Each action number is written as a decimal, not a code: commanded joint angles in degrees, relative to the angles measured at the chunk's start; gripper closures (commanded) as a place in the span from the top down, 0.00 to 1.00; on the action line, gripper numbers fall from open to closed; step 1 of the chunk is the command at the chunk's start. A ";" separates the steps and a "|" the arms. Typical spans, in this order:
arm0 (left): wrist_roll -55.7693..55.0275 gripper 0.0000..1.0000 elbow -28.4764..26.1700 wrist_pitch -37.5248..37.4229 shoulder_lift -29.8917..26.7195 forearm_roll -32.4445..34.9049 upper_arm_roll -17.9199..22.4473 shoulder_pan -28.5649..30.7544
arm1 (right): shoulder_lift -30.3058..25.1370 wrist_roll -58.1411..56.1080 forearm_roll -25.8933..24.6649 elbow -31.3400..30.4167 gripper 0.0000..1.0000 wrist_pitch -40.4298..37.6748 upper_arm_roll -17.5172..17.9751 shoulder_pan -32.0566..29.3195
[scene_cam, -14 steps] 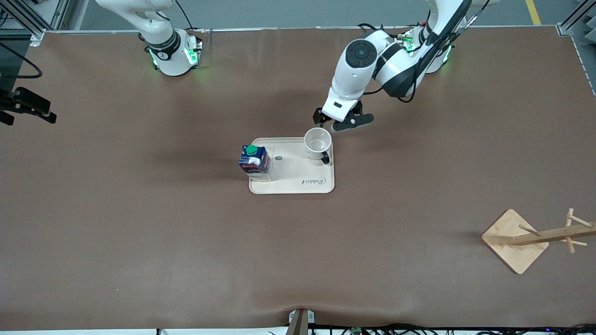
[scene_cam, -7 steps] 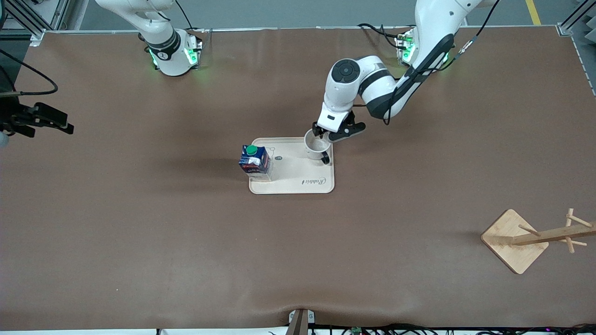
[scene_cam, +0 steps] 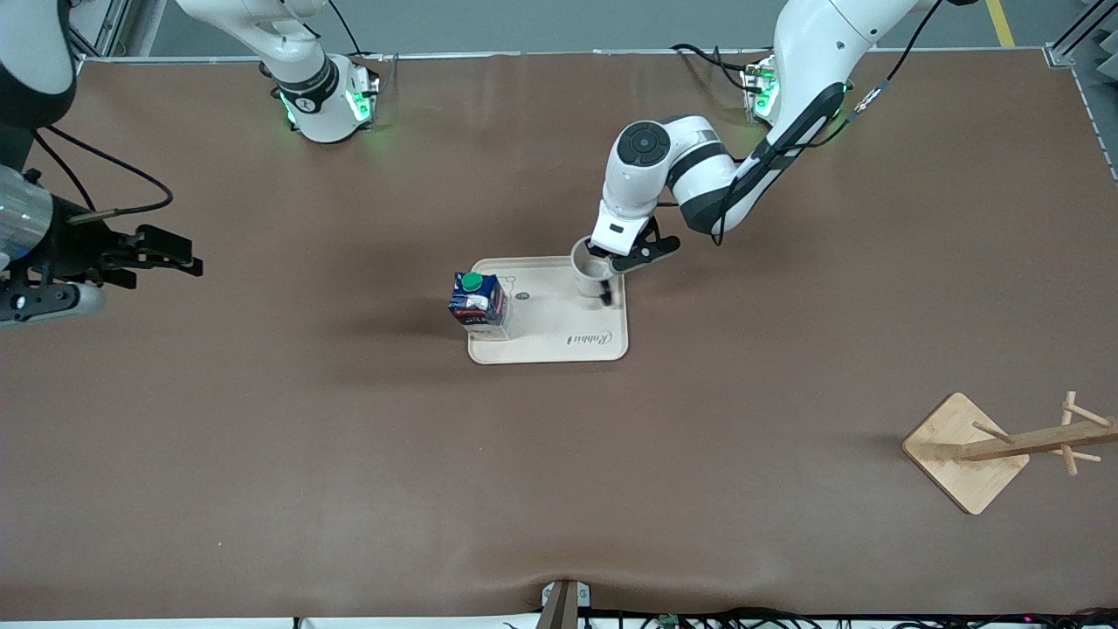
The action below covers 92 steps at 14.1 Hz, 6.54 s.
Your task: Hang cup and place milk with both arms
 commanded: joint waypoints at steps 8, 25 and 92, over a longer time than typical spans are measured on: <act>5.97 0.00 11.31 -9.58 -7.43 1.43 0.10 4.18 | 8.25 23.76 2.81 3.79 1.00 8.51 -0.44 18.61; 46.66 0.00 12.81 -16.11 -19.57 1.25 -0.07 26.85 | 15.55 38.91 -1.31 -8.16 1.00 21.53 -0.62 34.28; 113.36 1.00 20.37 -6.88 -14.11 -44.23 12.93 46.30 | -1.66 11.14 -5.63 5.82 1.00 -13.07 0.26 -2.10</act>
